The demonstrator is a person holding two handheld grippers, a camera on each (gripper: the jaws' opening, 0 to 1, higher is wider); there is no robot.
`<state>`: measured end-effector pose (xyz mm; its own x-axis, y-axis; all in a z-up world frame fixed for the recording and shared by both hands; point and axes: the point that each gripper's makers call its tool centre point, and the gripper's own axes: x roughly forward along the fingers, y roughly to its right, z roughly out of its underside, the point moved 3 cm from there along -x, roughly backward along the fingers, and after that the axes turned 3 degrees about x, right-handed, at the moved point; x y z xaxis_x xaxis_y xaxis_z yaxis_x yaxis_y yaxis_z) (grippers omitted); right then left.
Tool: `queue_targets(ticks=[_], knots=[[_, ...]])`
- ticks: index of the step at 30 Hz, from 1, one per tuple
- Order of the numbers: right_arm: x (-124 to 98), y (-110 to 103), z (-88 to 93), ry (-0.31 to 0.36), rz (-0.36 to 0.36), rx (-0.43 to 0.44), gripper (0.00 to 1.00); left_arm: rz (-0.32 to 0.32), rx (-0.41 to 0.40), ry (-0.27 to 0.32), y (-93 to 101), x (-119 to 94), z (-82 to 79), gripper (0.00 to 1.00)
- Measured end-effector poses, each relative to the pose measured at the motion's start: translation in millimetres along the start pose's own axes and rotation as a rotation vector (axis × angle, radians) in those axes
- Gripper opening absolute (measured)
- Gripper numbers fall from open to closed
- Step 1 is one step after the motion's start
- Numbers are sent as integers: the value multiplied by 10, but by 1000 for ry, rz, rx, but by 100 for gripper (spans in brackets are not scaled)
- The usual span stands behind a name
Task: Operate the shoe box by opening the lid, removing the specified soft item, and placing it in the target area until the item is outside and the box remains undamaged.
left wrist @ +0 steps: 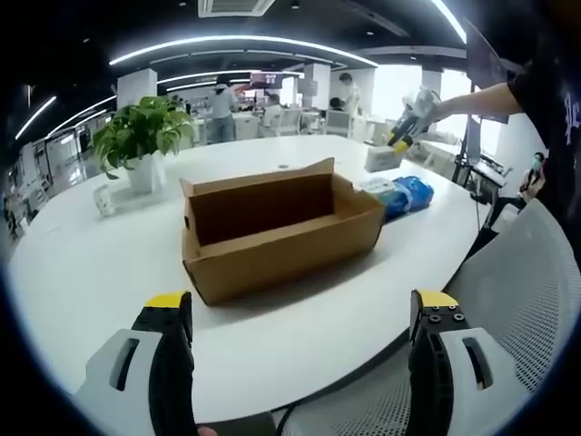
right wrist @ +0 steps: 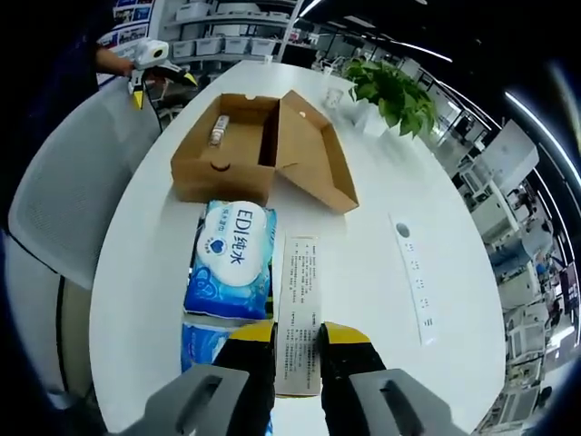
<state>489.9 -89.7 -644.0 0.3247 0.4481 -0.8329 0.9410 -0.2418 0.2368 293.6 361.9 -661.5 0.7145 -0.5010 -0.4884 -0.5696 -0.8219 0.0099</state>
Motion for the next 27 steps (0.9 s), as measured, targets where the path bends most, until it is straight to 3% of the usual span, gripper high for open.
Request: queue_targets(ticks=[27], knots=[[242, 19, 533, -123, -46, -12, 14, -16, -15, -34, -13, 24, 38, 99]])
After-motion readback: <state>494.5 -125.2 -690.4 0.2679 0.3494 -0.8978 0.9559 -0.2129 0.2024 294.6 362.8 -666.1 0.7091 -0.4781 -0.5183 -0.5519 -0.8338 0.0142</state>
